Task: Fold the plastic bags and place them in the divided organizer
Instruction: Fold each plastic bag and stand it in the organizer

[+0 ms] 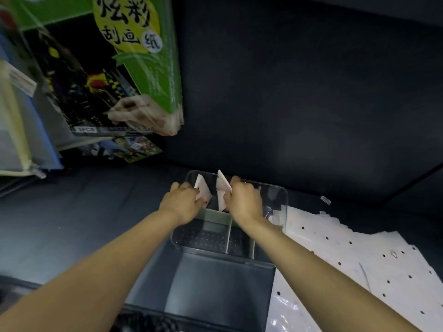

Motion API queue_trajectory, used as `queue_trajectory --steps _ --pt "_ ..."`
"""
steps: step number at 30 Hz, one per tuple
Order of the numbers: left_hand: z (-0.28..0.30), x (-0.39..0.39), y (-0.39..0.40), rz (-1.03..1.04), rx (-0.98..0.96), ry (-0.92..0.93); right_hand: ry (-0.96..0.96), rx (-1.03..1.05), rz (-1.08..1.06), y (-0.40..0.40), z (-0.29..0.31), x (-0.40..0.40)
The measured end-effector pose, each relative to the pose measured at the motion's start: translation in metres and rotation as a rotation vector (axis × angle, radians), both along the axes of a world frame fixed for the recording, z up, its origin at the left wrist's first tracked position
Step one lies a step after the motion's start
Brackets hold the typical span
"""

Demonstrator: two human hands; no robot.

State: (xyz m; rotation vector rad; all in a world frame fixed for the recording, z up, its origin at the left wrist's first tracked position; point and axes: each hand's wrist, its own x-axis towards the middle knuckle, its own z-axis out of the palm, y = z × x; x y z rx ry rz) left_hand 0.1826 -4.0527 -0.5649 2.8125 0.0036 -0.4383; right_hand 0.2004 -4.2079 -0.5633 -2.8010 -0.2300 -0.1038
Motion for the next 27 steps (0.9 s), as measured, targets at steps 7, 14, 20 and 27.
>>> queue_trajectory --steps 7,14,20,27 --pt "-0.011 0.002 0.008 0.115 -0.3 0.047 0.116 -0.064 0.051 0.047 -0.022 0.006" --pt "-0.01 -0.003 0.019 0.184 -0.263 -0.201 0.25 0.036 0.224 0.053 -0.031 -0.006" --pt "-0.022 -0.008 0.028 -0.188 0.227 -0.235 0.354 -0.095 0.328 0.046 -0.043 -0.011" --pt "-0.022 -0.009 0.028 -0.197 0.309 -0.191 0.168 0.091 0.402 -0.003 -0.039 -0.042"
